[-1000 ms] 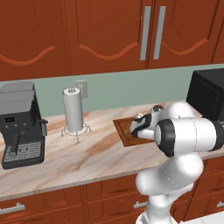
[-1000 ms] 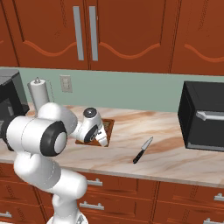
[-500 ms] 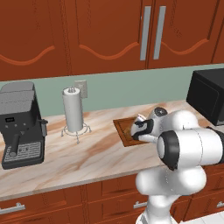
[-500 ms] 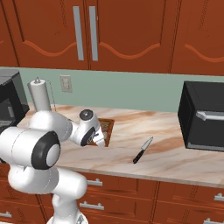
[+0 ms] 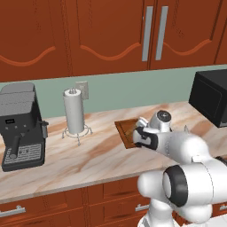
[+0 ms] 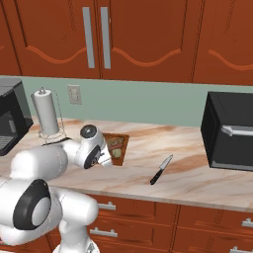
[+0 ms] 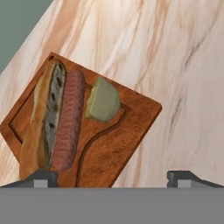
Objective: Retrieve the sausage and cheese from the fridge and place them on the cutting board on the counter.
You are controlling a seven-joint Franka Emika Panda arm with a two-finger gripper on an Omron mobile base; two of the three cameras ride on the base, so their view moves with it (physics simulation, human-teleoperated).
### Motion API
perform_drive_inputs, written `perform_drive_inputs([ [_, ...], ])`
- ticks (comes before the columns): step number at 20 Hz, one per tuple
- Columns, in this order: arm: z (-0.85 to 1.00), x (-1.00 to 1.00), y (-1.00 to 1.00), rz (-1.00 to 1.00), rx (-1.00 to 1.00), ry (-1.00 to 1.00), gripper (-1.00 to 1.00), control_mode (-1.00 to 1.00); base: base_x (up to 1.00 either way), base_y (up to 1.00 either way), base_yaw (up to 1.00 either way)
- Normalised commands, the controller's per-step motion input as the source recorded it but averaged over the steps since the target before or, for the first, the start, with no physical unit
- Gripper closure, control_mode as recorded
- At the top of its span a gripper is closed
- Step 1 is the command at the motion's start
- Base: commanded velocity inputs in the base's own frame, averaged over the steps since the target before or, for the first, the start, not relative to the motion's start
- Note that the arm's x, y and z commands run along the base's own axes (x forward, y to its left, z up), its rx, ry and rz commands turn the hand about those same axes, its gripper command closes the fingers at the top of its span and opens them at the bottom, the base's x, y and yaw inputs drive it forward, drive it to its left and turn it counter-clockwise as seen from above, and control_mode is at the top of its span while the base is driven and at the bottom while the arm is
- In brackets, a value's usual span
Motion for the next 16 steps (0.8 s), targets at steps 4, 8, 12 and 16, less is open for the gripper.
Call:
perform_drive_inputs([
  [4,0.19,-0.5,0.11,0.02,-0.09,0.0,-1.0,-1.0,0.0,0.0,0.0],
  [8,0.31,-0.47,0.01,0.0,-0.1,0.0,-1.0,-1.0,0.0,0.0,0.0],
  [12,0.28,-0.54,0.03,0.01,-0.15,0.03,-1.0,-1.0,0.0,0.0,0.0],
  [16,0.16,-0.57,0.03,0.08,-0.12,0.04,-1.0,-1.0,0.0,0.0,0.0],
])
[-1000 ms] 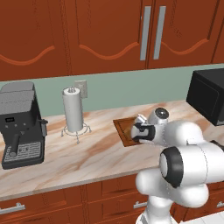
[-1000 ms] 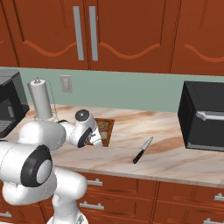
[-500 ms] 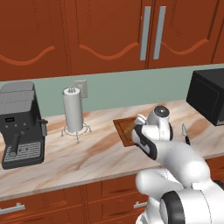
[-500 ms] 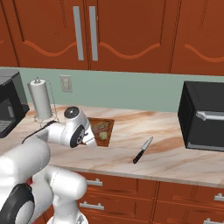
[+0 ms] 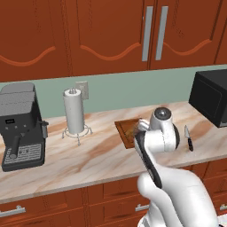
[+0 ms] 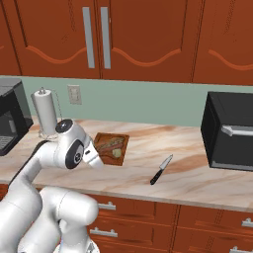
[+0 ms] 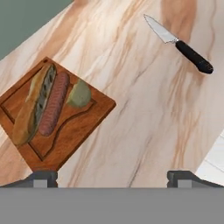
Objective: Retrieve the sausage and cheese from the fridge and place them on the cutting board on the counter.
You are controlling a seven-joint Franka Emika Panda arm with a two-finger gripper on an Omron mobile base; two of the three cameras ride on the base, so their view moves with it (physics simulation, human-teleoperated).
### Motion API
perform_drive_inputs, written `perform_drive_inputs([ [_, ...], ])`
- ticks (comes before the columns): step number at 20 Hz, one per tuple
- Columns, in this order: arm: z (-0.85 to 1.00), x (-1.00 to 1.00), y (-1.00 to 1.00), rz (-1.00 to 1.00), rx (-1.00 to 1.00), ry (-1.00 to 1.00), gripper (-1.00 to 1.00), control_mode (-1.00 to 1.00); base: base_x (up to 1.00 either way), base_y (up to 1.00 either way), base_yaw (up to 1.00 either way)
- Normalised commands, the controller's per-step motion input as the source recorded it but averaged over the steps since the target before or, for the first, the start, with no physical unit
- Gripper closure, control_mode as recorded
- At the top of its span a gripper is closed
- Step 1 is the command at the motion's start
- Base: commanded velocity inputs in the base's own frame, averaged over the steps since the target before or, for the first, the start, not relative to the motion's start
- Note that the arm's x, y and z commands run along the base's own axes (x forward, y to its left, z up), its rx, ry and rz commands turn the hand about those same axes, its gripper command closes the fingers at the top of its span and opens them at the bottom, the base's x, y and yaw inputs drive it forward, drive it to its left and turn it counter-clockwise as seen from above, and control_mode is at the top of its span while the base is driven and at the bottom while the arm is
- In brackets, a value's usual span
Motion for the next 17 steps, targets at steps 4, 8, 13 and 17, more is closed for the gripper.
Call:
perform_drive_inputs([
  [4,0.09,-0.67,0.0,0.16,-0.05,0.0,-1.0,-1.0,0.0,0.0,0.0],
  [8,0.3,-0.57,0.0,0.16,0.0,0.02,-1.0,-1.0,0.0,0.0,0.0],
  [13,0.42,-0.44,0.0,0.1,0.0,0.14,-1.0,-1.0,0.0,0.0,0.0],
  [17,0.37,-0.52,0.01,0.11,0.0,0.08,-1.0,-1.0,0.0,0.0,0.0],
])
